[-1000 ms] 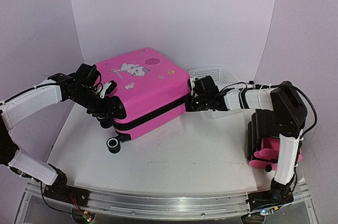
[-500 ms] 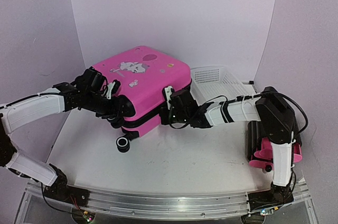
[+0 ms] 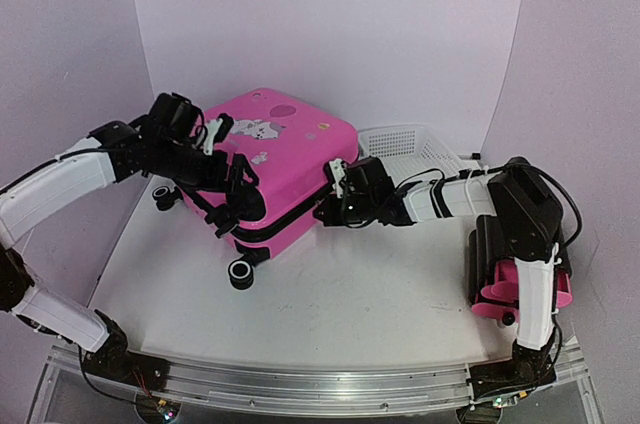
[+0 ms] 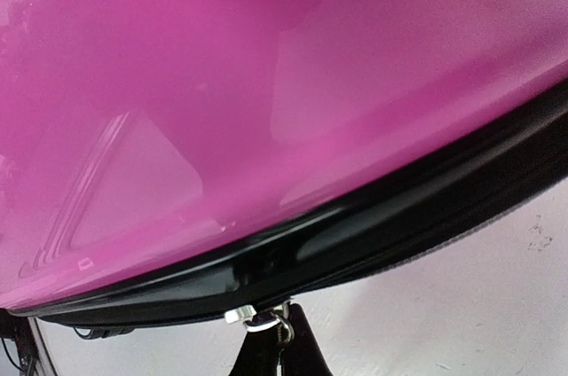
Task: Open, take out, and arrange the luggage
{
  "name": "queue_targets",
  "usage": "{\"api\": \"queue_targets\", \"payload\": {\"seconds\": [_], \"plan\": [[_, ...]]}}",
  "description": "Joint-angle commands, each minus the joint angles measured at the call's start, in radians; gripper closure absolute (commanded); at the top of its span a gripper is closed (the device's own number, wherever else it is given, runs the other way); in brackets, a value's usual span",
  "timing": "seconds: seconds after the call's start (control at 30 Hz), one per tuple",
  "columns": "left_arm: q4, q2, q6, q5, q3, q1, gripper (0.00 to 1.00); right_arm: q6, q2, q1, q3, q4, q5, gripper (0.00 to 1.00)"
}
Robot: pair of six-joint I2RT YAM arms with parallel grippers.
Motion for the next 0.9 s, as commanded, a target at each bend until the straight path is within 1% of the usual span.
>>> {"api": "queue_targets", "payload": {"seconds": [0.0, 0.07, 0.13, 0.23, 0.33, 0.4, 0.5, 0.53, 0.57, 0.67, 0.77, 0.8, 0.87], "plan": [[-0.152, -0.049, 0.158, -0.040, 0.128, 0.250, 0.01, -0.053, -0.022, -0.075, 0.049, -0.086, -0.090, 1.00], [-0.140, -0.037, 0.154, -0.065, 0.151, 0.370, 0.01, -0.083, -0.020, -0.091, 0.080, -0.124, -0.092, 1.00], [-0.093, 0.006, 0.142, -0.069, 0.172, 0.458, 0.01, -0.100, -0.012, -0.109, 0.110, -0.175, -0.111, 1.00], [-0.048, 0.130, 0.140, -0.019, 0.243, 0.549, 0.01, -0.113, -0.006, -0.117, 0.136, -0.189, -0.138, 1.00], [-0.050, 0.264, 0.188, -0.028, 0.363, 0.614, 0.01, -0.121, -0.001, -0.117, 0.150, -0.196, -0.159, 1.00], [-0.043, 0.334, 0.244, -0.034, 0.426, 0.635, 0.01, -0.124, 0.001, -0.117, 0.156, -0.197, -0.167, 1.00], [-0.044, 0.442, 0.340, -0.027, 0.520, 0.638, 0.01, -0.117, 0.013, -0.117, 0.167, -0.196, -0.212, 1.00], [-0.044, 0.473, 0.351, -0.024, 0.543, 0.639, 0.01, -0.110, 0.019, -0.117, 0.176, -0.196, -0.226, 1.00], [-0.045, 0.501, 0.353, 0.019, 0.558, 0.639, 0.00, -0.107, 0.025, -0.117, 0.183, -0.195, -0.239, 1.00], [-0.042, 0.533, 0.406, 0.093, 0.567, 0.662, 0.01, -0.103, 0.032, -0.117, 0.193, -0.192, -0.247, 1.00], [-0.042, 0.552, 0.417, 0.154, 0.552, 0.662, 0.01, -0.107, 0.034, -0.117, 0.202, -0.190, -0.238, 1.00], [-0.053, 0.553, 0.412, 0.163, 0.538, 0.662, 0.01, -0.108, 0.036, -0.117, 0.209, -0.188, -0.238, 1.00], [-0.080, 0.551, 0.390, 0.131, 0.502, 0.663, 0.02, -0.109, 0.045, -0.117, 0.229, -0.190, -0.236, 1.00]]}}
